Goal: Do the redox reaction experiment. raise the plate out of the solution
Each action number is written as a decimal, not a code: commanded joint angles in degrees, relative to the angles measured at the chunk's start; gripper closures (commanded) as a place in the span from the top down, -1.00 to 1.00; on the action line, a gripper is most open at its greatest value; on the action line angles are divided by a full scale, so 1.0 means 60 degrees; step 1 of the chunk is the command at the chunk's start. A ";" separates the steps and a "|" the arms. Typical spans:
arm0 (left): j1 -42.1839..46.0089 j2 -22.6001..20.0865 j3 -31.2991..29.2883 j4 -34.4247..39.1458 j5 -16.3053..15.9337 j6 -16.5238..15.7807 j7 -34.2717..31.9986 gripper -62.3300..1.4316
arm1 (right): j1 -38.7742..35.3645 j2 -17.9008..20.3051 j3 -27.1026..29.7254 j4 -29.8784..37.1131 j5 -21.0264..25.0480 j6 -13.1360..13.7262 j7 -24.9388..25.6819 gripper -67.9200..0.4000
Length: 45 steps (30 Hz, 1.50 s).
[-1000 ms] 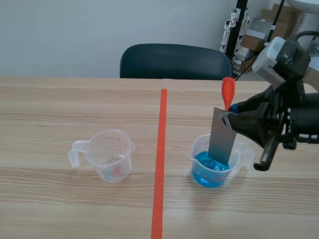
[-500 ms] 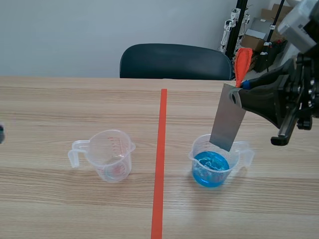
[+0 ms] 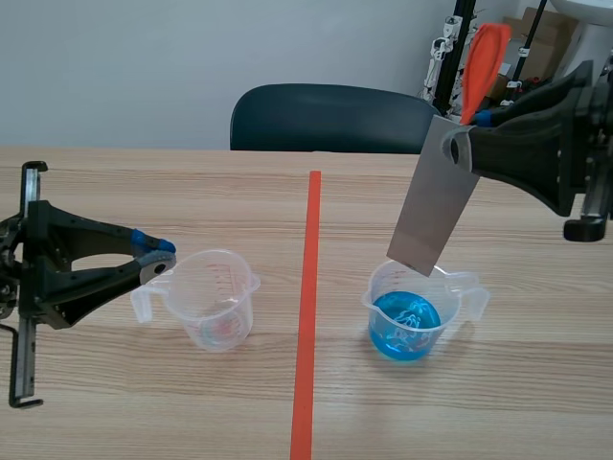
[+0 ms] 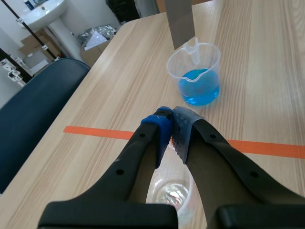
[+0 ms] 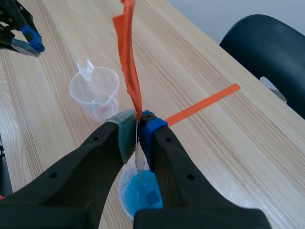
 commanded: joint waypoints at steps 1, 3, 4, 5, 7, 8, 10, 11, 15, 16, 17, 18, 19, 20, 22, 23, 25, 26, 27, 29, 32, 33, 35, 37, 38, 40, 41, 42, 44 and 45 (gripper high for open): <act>-0.0226 0.0208 -0.0066 0.0018 -0.0142 0.0011 0.0131 -0.87 | 0.0138 0.0127 0.0393 0.0080 0.0353 -0.0004 0.0135 -0.97; -0.0517 0.0382 0.0066 0.0018 -0.0142 0.0011 0.0328 -0.87 | 0.0138 0.0226 0.0535 0.0080 0.0729 -0.0004 0.0113 -0.97; -0.0641 0.0477 0.0091 0.0018 -0.0142 0.0000 0.0412 -0.87 | 0.0138 0.0277 0.0601 0.0080 0.0922 -0.0004 0.0095 -0.97; -0.0736 0.0535 0.0106 0.0018 -0.0142 -0.0018 0.0477 -0.87 | 0.0138 0.0310 0.0641 0.0080 0.1071 0.0000 0.0066 -0.97; -0.0900 0.0630 0.0160 0.0018 -0.0142 -0.0069 0.0546 -0.87 | 0.0138 0.0390 0.0699 0.0084 0.1373 0.0000 -0.0040 -0.97; -0.0951 0.0674 0.0168 0.0018 -0.0142 -0.0098 0.0605 -0.87 | 0.0138 0.0408 0.0732 0.0087 0.1461 0.0004 -0.0117 -0.97; -0.1060 0.0776 0.0175 0.0018 -0.0142 -0.0291 0.0827 -0.87 | 0.0138 0.0408 0.0772 0.0087 0.1519 0.0004 -0.0302 -0.97; -0.1115 0.0831 0.0175 0.0018 -0.0138 -0.0350 0.0940 -0.87 | 0.0138 0.0408 0.0776 0.0087 0.1545 0.0004 -0.0375 -0.97; -0.1450 0.0951 0.0433 -0.0007 -0.0138 -0.0510 0.0987 -0.87 | 0.0138 0.0412 0.0783 0.0091 0.1639 0.0004 -0.0667 -0.97; -0.1581 0.0965 0.0594 -0.0007 -0.0138 -0.0565 0.1035 -0.87 | 0.0138 0.0415 0.0783 0.0091 0.1643 0.0004 -0.0707 -0.97; -0.1705 0.0973 0.0769 -0.0007 -0.0138 -0.0565 0.1191 -0.87 | 0.0138 0.0437 0.0790 0.0091 0.1665 0.0004 -0.0750 -0.97; -0.1843 0.0994 0.0969 -0.0007 -0.0138 -0.0565 0.1370 -0.87 | 0.0138 0.0448 0.0794 0.0106 0.1683 0.0007 -0.0809 -0.97; -0.1971 0.1020 0.1155 -0.0007 -0.0135 -0.0561 0.1512 -0.87 | 0.0138 0.0484 0.0798 0.0138 0.1683 0.0004 -0.0867 -0.97; -0.2095 0.1056 0.1326 -0.0007 -0.0135 -0.0561 0.1610 -0.87 | 0.0138 0.0521 0.0798 0.0178 0.1712 0.0004 -0.0947 -0.97; -0.2313 0.1162 0.1603 -0.0018 -0.0135 -0.0561 0.1719 -0.87 | 0.0138 0.0565 0.0798 0.0229 0.1741 0.0007 -0.1013 -0.97; -0.2404 0.1217 0.1694 -0.0022 -0.0135 -0.0561 0.1719 -0.87 | 0.0138 0.0565 0.0798 0.0240 0.1741 0.0007 -0.1049 -0.97; -0.2561 0.1384 0.1814 -0.0033 -0.0138 -0.0561 0.1880 -0.87 | 0.0138 0.0565 0.0798 0.0244 0.1741 0.0007 -0.1137 -0.97; -0.2637 0.1475 0.1880 -0.0033 -0.0138 -0.0561 0.2000 -0.87 | 0.0138 0.0565 0.0798 0.0248 0.1741 0.0004 -0.1198 -0.97; -0.2707 0.1563 0.1931 -0.0036 -0.0138 -0.0561 0.2065 -0.87 | 0.0138 0.0565 0.0798 0.0248 0.1741 0.0007 -0.1260 -0.97; -0.2892 0.1756 0.2091 -0.0095 -0.0138 -0.0565 0.2204 -0.87 | 0.0138 0.0565 0.0798 0.0251 0.1745 0.0011 -0.1366 -0.97; -0.3180 0.2025 0.2350 -0.0335 -0.0135 -0.0565 0.2291 -0.87 | 0.0138 0.0568 0.0827 0.0251 0.1749 0.0036 -0.1483 -0.97; -0.3264 0.2120 0.2422 -0.0433 -0.0135 -0.0568 0.2408 -0.87 | 0.0138 0.0568 0.0871 0.0251 0.1774 0.0036 -0.1545 -0.97; -0.3439 0.2299 0.2557 -0.0688 -0.0135 -0.0568 0.2499 -0.87 | 0.0138 0.0568 0.1024 0.0251 0.1967 0.0036 -0.1723 -0.97; -0.3614 0.2455 0.2707 -0.0951 -0.0135 -0.0568 0.2492 -0.87 | 0.0138 0.0568 0.1213 0.0251 0.2186 0.0040 -0.1920 -0.97; -0.3712 0.2528 0.2790 -0.1056 -0.0135 -0.0576 0.2495 -0.87 | 0.0138 0.0568 0.1293 0.0251 0.2251 0.0066 -0.1971 -0.97; -0.3876 0.2645 0.2954 -0.1239 -0.0135 -0.0652 0.2488 -0.87 | 0.0138 0.0568 0.1406 0.0251 0.2339 0.0069 -0.2011 -0.97; -0.3952 0.2714 0.3020 -0.1326 -0.0135 -0.0732 0.2492 -0.87 | 0.0138 0.0568 0.1428 0.0251 0.2350 0.0069 -0.2011 -0.97; -0.4033 0.2776 0.3089 -0.1413 -0.0135 -0.0794 0.2488 -0.87 | 0.0138 0.0568 0.1443 0.0251 0.2350 0.0069 -0.2011 -0.97; -0.4164 0.2914 0.3184 -0.1614 -0.0135 -0.0809 0.2492 -0.87 | 0.0138 0.0568 0.1443 0.0251 0.2350 0.0069 -0.2011 -0.97; -0.4211 0.2987 0.3202 -0.1712 -0.0135 -0.0809 0.2492 -0.87 | 0.0138 0.0568 0.1443 0.0251 0.2346 0.0069 -0.2011 -0.97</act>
